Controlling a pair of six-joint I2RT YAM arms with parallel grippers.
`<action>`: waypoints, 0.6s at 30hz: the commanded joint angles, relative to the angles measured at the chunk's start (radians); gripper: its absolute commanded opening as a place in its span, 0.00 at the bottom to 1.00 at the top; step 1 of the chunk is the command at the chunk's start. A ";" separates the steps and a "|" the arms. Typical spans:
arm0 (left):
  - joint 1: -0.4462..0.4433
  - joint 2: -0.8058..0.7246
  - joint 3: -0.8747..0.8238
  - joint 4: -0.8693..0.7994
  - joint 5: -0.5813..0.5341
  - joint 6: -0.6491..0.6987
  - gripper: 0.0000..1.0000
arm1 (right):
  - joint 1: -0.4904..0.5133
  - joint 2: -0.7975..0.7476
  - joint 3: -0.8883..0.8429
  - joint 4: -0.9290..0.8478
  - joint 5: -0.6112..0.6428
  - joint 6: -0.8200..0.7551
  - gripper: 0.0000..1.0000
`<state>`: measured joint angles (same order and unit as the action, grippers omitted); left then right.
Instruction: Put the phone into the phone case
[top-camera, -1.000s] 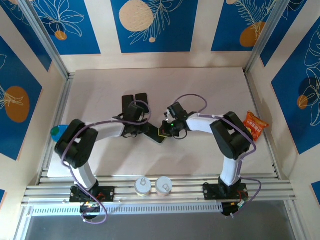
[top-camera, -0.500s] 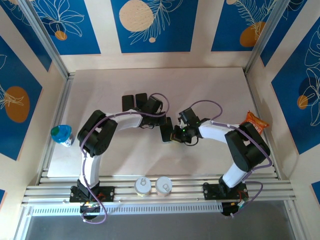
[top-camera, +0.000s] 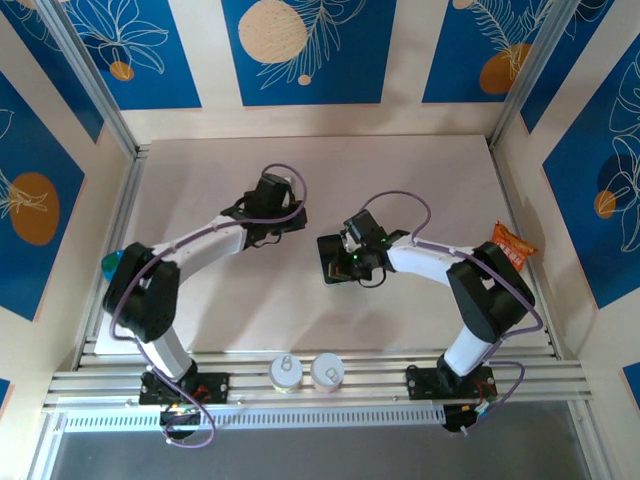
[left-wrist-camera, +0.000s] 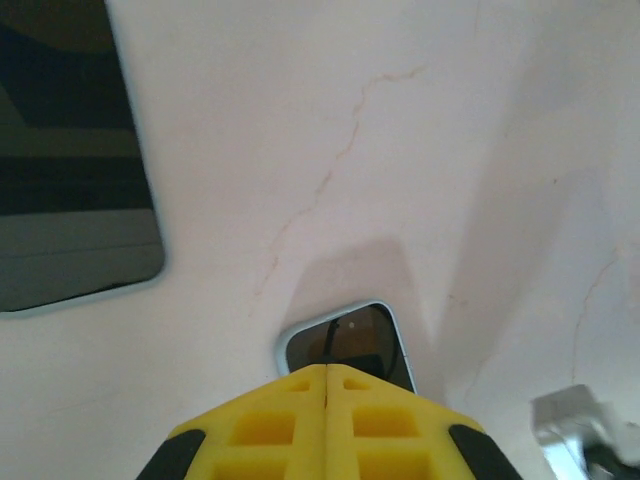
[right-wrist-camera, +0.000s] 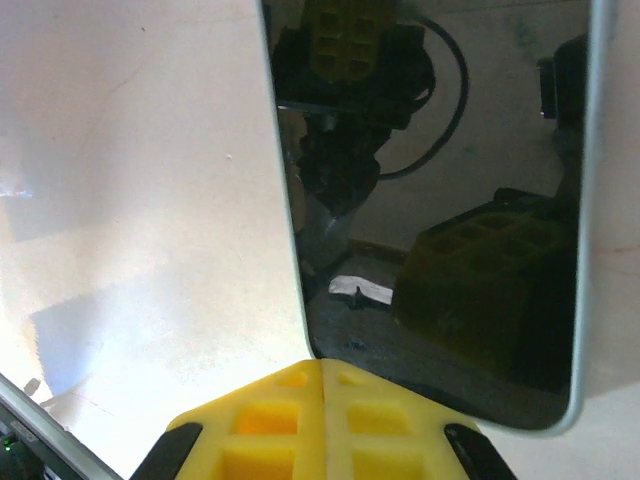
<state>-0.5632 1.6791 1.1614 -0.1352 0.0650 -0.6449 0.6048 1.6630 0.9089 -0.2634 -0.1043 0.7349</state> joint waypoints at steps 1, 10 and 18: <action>0.016 -0.068 -0.082 -0.030 -0.007 0.006 0.00 | -0.005 0.042 0.003 0.011 -0.011 0.002 0.00; 0.037 -0.257 -0.238 -0.082 -0.045 -0.001 0.00 | -0.045 0.155 0.058 0.024 -0.033 -0.045 0.00; 0.052 -0.342 -0.314 -0.134 -0.069 -0.006 0.00 | -0.095 0.306 0.247 -0.032 -0.051 -0.138 0.00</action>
<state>-0.5266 1.3647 0.8730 -0.2253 0.0219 -0.6479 0.5289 1.9007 1.1080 -0.2493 -0.2066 0.6609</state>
